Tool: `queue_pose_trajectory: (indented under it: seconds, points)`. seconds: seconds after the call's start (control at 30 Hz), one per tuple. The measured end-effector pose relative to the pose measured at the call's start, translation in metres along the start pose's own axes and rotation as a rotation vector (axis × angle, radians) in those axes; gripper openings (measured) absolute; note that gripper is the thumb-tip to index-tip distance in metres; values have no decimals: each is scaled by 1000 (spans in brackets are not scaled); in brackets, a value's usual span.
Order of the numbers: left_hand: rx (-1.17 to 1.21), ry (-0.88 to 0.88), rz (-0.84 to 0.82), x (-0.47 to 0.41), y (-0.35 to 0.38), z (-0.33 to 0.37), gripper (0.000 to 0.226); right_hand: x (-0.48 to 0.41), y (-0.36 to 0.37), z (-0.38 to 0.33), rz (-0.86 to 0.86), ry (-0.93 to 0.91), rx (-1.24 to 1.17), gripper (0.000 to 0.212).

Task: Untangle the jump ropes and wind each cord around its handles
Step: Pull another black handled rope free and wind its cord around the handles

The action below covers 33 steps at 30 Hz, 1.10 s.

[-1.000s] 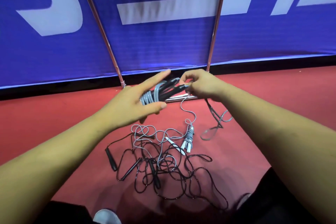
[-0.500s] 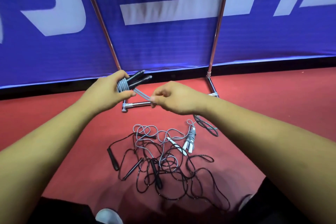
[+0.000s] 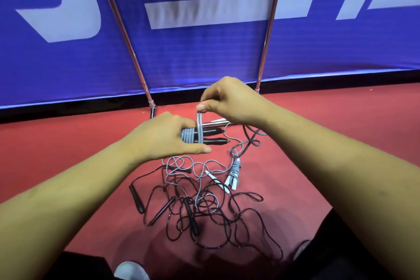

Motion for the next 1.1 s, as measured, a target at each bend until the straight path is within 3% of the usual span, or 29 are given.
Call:
queue_pose_trajectory:
  seconds: [0.13, 0.23, 0.37, 0.53, 0.67, 0.9, 1.03, 1.1]
  points:
    - [204, 47, -6, 8, -6, 11, 56, 2, 0, 20, 51, 84, -221, 23]
    - [402, 82, 56, 11, -17, 14, 28, 7, 5, 43, 94, 177, -398, 34]
    - [557, 77, 77, 12, -22, 10, 60, 12, 37, 56, -48, 275, -581, 9]
    - [666, 14, 154, 4, -27, -5, 16, 20, 68, 50, -218, 304, -678, 21]
    - [584, -92, 262, -3, -38, -30, 22, 25, 77, 41, -285, 317, -669, 31]
    - [100, -138, 304, -9, -39, -51, 31, 4, 41, -13, -193, 40, -79, 34]
    - [-88, -104, 170, -14, -17, -46, 29, 8, 44, -26, -293, -54, 156, 27]
    - [-97, -57, 78, -12, -6, -38, 23, 7, 39, -32, -248, -115, 264, 25]
Point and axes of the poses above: each hand's wrist, its own x-axis away from the middle knuckle, its own y-axis out of the palm, z = x × y, the point moved 8 cm from there along -x, towards the middle knuckle, and after that the axes turned 7 degrees about -y, right-handed, at the moved point
